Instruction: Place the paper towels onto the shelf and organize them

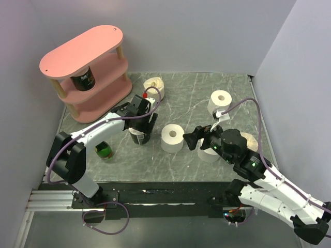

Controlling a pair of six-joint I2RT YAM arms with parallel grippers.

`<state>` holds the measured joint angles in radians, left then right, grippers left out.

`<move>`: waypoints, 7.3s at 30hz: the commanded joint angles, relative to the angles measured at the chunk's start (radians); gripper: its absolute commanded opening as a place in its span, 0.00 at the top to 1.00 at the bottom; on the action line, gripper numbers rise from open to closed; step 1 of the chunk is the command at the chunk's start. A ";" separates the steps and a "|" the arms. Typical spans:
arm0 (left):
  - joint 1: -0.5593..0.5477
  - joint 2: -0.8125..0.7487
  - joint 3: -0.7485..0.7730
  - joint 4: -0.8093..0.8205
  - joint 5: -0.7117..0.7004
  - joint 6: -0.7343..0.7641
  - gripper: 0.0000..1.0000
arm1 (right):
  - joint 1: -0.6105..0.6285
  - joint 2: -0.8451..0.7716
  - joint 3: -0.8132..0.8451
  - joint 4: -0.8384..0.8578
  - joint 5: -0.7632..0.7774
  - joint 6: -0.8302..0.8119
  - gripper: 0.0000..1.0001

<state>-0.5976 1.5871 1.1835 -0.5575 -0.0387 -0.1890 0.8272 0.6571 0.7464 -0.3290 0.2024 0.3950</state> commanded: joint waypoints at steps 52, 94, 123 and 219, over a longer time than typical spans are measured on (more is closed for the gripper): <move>0.116 0.215 0.648 0.139 -0.599 0.637 0.70 | 0.006 -0.088 0.114 -0.082 0.022 0.011 0.00; 0.226 0.330 0.699 0.380 -0.701 0.832 0.38 | 0.006 -0.001 0.142 -0.021 -0.011 -0.036 0.00; 0.182 0.287 0.591 0.281 -0.733 0.733 0.47 | 0.007 -0.117 0.151 -0.016 0.006 -0.042 0.01; -0.423 0.206 0.306 0.010 -0.207 0.010 0.68 | 0.006 -0.338 0.195 -0.433 0.101 0.027 0.00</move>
<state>-1.0100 1.8462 1.4410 -0.5171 -0.1287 -0.1761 0.8272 0.3138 0.8978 -0.8074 0.2981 0.4278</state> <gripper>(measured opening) 0.454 0.994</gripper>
